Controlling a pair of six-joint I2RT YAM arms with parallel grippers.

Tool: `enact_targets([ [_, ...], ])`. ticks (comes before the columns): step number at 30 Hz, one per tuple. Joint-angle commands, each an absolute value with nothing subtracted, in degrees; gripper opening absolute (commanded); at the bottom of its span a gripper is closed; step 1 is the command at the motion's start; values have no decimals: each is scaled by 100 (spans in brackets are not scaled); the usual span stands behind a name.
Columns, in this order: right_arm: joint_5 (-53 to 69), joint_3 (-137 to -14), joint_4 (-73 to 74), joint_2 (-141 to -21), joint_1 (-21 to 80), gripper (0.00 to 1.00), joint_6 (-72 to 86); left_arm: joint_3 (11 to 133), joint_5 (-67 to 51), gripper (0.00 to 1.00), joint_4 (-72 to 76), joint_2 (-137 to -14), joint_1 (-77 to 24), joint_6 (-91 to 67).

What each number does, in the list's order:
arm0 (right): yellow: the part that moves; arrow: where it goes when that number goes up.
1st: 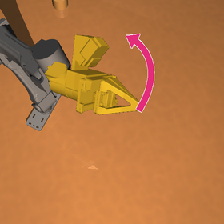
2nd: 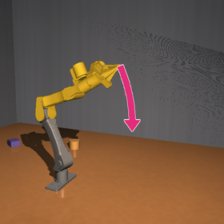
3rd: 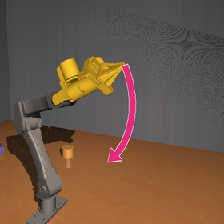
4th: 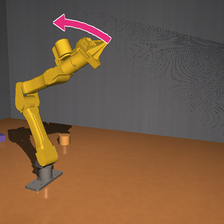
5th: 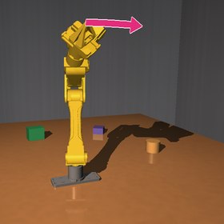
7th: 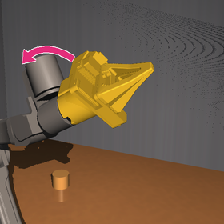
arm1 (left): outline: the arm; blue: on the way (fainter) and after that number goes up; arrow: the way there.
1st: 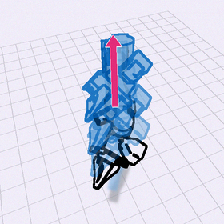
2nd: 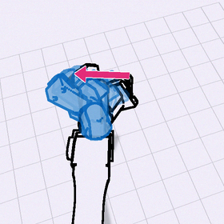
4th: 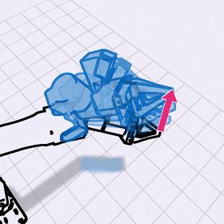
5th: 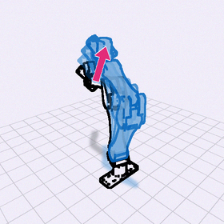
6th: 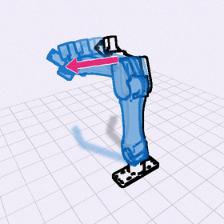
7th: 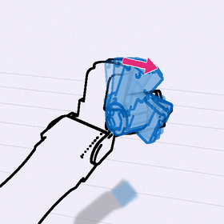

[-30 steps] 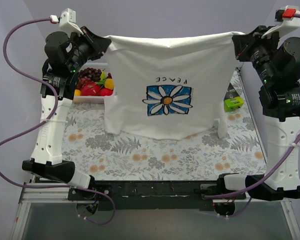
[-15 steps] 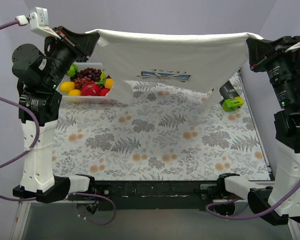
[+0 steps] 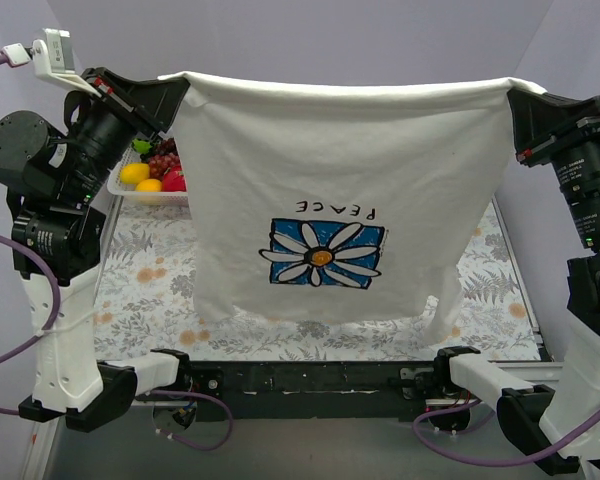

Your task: Pin the brooch onto the clothing

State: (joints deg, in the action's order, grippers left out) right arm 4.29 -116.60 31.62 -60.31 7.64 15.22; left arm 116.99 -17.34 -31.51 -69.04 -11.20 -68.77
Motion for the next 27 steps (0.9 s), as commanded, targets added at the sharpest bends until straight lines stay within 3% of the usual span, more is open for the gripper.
enact_targets([
  [1, 360, -11769, 2874, -6090, 765, 1, 1538, 11857, -1591, 0, -3182, -6969, -1107, -6715],
  [14, 44, -10828, 2374, -6609, 756, 1, 1327, 11197, -1538, 0, -2655, -7716, -1107, -6732],
  [27, 307, -11171, 2294, -6733, 756, 1, 1503, 11488, -1643, 0, -2426, -7893, -1116, -6776],
])
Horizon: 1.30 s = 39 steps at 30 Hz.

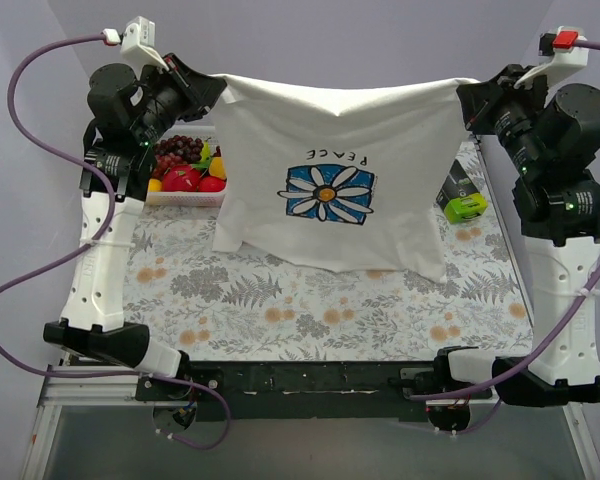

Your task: Pin the brooch onto the clothing

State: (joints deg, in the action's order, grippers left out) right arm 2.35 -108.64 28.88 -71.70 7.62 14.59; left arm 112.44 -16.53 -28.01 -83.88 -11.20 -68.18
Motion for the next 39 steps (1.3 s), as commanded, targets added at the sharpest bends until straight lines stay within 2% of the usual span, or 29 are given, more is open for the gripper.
enact_targets([
  [1, 325, -11162, 2294, -6698, 765, 1, 1512, 11461, -1652, 0, -2426, -7849, -1108, -6768],
  [15, 405, -11399, 2505, -6021, 756, 1, 1679, 11478, -1722, 0, -2751, -6988, -1108, -6794],
  [27, 360, -11654, 2760, -5783, 756, 1, 1644, 11795, -2224, 0, -2962, -6767, -1107, -6996],
  [39, 26, -10556, 2066, -6204, 756, 1, 1363, 11312, -1995, 0, -2646, -7487, -1108, -6900],
])
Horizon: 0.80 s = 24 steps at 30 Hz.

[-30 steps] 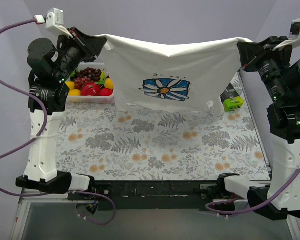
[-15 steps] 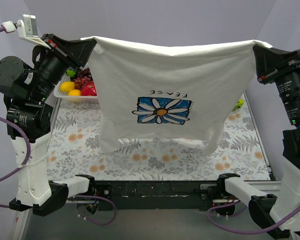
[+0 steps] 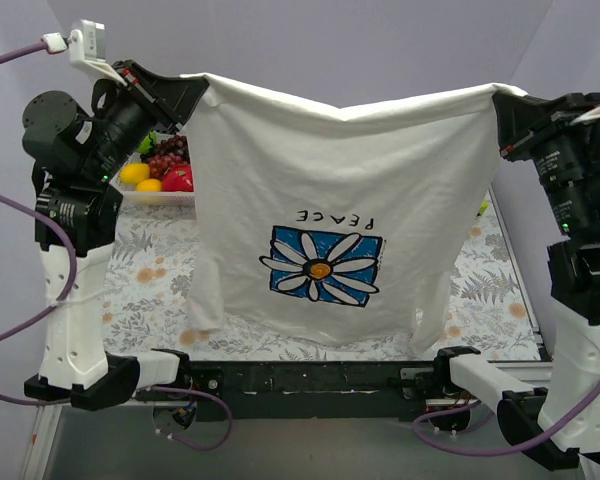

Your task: Pin the brooch onto the clothing

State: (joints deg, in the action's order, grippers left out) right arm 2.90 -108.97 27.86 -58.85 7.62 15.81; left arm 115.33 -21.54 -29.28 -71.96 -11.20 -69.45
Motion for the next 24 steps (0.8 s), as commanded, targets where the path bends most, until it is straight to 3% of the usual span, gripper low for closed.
enact_targets([
  [1, 26, -10547, 2022, -6283, 756, 1, 1336, 11268, -1986, 0, -2550, -7567, -1116, -6882],
  [8, -290, -10976, 1732, -7434, 756, 1, 1196, 11477, -1863, 0, -2127, -8533, -1107, -6943],
  [14, -676, -12400, 1557, -8533, 747, 1, 1125, 13207, -1661, 0, -2066, -9832, -1107, -7014],
  [18, -808, -12840, 845, -8763, 738, 1, 1029, 14360, -1608, 0, -1873, -10458, -1090, -6935],
  [24, -940, -12666, -175, -8526, 729, 1, 879, 14273, -1450, 0, -941, -10275, -1072, -6759],
])
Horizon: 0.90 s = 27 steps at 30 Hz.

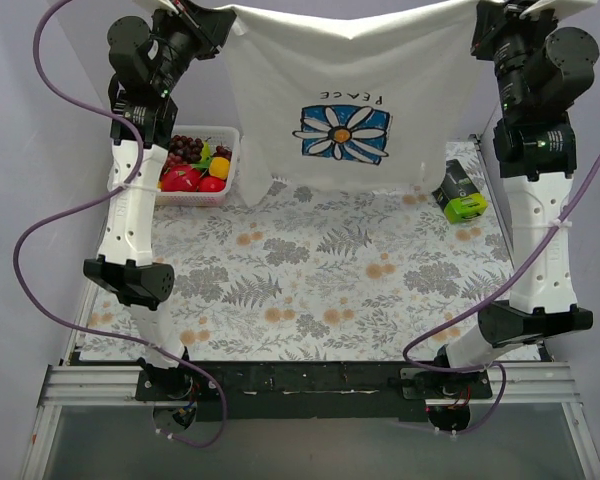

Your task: Pin the brooch onto the clothing

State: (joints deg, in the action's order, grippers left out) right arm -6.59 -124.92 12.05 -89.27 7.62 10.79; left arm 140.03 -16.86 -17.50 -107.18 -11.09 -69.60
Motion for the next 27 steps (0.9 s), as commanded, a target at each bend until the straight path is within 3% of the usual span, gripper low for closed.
enact_targets([
  [1, -906, -12569, -228, -8369, 729, 1, 835, 14256, -1450, 0, -923, -10214, -1072, -6698],
  [8, -809, -10374, -589, -7121, 721, 1, 852, 12281, -1591, 0, -791, -9125, -1081, -6557],
  [16, -720, -6370, 121, -4952, 729, 1, 1581, 8058, -1854, 0, -580, -7174, -1098, -6592],
  [22, -686, -5222, 1237, -3817, 729, 1, 1994, 5998, -2021, 0, -887, -5890, -1099, -6968],
  [27, -291, -4598, 2310, -3340, 729, 1, 2381, 4976, -2074, 0, -1090, -5266, -1107, -7400],
])
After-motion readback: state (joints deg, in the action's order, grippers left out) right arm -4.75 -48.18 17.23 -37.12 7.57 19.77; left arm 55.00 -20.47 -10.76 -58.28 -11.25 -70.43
